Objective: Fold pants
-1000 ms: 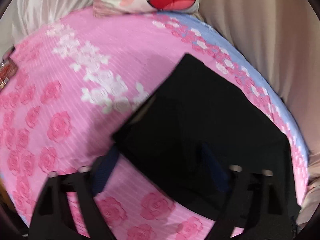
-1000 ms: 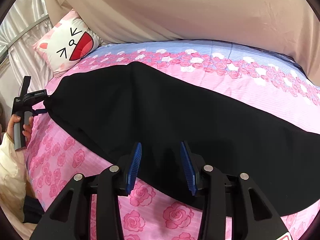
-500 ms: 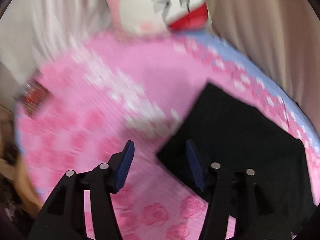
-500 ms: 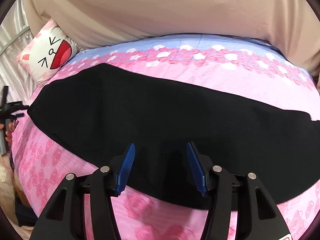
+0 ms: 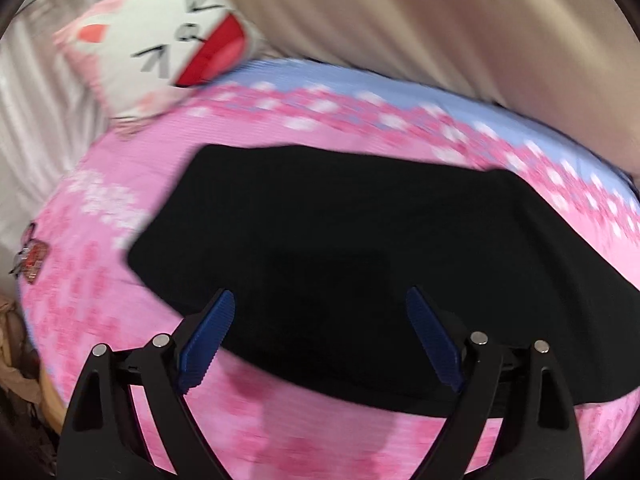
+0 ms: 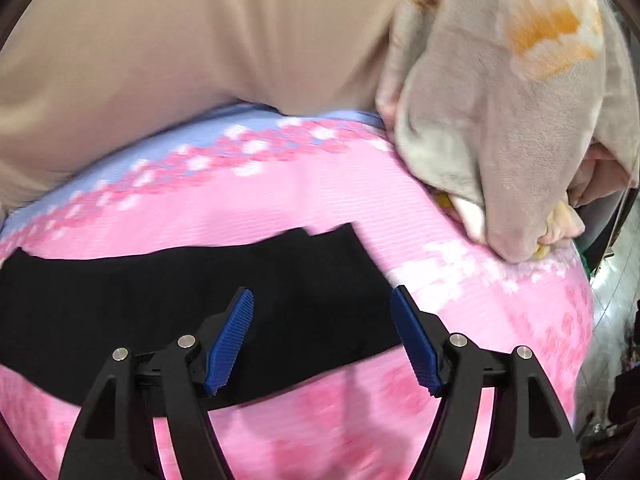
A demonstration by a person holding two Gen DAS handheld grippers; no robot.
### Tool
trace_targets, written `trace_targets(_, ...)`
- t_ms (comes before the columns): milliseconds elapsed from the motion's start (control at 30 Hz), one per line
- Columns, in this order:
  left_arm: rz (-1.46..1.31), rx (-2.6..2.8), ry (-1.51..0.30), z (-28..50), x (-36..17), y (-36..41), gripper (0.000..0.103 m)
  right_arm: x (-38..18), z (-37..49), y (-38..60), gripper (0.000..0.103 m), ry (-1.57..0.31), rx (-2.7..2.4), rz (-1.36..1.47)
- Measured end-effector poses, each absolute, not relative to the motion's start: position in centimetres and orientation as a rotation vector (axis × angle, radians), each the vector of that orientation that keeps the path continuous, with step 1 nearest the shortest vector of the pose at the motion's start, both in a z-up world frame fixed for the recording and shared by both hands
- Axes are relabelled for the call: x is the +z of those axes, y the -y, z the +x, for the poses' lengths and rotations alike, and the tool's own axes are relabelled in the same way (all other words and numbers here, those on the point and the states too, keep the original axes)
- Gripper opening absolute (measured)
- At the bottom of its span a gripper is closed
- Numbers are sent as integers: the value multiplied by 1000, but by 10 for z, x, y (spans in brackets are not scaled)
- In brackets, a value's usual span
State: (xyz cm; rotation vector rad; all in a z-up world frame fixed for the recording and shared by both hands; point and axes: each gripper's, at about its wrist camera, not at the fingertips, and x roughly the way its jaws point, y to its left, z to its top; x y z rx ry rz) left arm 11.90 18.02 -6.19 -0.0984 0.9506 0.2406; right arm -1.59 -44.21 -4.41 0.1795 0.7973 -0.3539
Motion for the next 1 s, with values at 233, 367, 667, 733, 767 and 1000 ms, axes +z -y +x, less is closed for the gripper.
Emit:
trace_targets(233, -27, 218, -1004, 126, -81, -119, 86, -92, 49, 472, 32, -935, -129, 251)
trace_targets(367, 15, 253, -1000, 127, -77, -109, 86, -45, 31, 453, 8, -796, -154, 123)
trace_targets(667, 68, 296, -1009, 141, -101, -103, 94, -78, 35, 491, 23, -856, -298, 125)
trace_targets(733, 53, 310, -1005, 138, -97, -113, 93, -52, 18, 477, 25, -766, -310, 116)
trace_targets(767, 52, 327, -989, 134, -93, -121, 93, -42, 10, 467, 25, -735, -291, 119)
trace_targets(1000, -41, 387, -1006, 116, -97, -177, 93, -80, 17, 452, 23, -897, -301, 140)
